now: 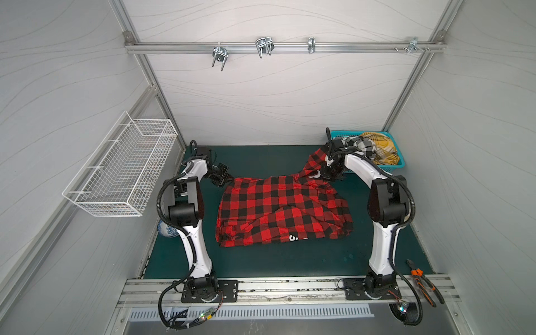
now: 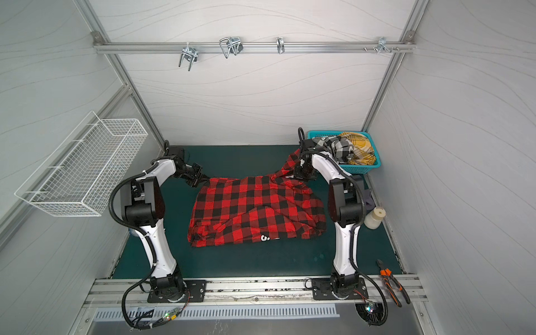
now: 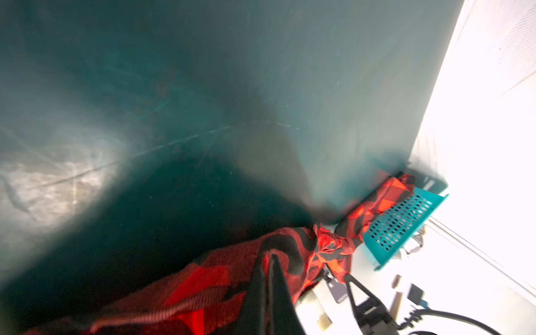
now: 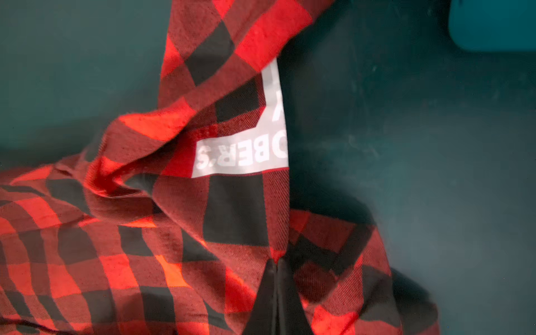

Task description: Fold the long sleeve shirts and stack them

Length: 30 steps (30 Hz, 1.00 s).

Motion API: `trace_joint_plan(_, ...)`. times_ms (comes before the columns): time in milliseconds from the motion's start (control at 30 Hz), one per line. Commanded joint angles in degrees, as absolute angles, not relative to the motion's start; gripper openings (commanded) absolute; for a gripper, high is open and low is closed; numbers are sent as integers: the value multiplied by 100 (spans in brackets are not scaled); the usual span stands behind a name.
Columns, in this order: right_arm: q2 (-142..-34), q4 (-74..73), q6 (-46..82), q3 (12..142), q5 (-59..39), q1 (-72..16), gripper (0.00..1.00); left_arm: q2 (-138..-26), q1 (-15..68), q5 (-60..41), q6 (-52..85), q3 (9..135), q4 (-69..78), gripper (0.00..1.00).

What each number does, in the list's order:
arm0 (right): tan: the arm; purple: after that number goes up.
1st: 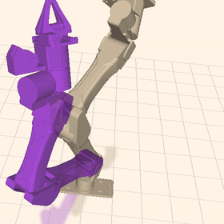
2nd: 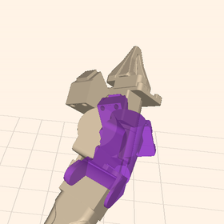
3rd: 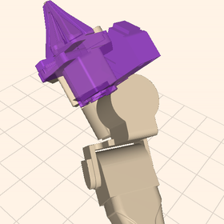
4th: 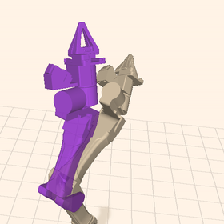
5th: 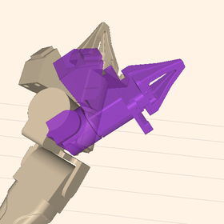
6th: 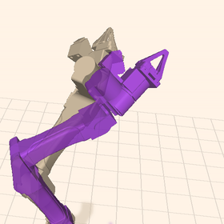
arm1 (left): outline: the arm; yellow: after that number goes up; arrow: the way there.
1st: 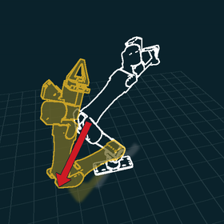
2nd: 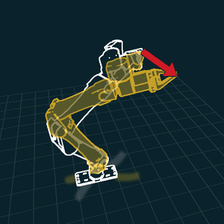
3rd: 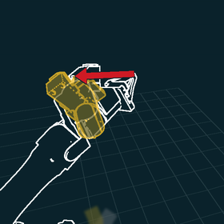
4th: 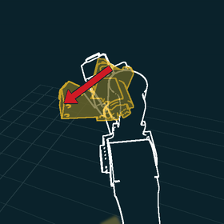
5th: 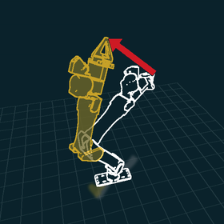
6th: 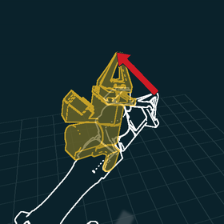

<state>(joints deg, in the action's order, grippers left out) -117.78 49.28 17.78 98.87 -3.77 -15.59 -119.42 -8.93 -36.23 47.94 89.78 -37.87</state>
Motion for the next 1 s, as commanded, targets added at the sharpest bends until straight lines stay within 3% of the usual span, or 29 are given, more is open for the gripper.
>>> trace_joint_plan(0,-11275,4730,1919,9836,-430,-1542,0,-11720,-933,-3926,4926,8917,-3572,0)
trace_joint_plan(333,-10329,4527,2301,8898,-431,-1468,0,-11206,-1092,-3909,4716,8629,-3592,0)
trace_joint_plan(633,-9738,4423,2517,7452,-193,-1458,0,-9816,-1133,-2185,3714,7097,-4127,0)
trace_joint_plan(800,-9862,4465,2697,6877,78,-1467,0,-9693,-1109,-2486,3860,5679,-3628,0)
trace_joint_plan(967,-10149,4515,2734,6881,90,-1460,0,-9980,-1116,-2517,3832,5416,-3478,0)
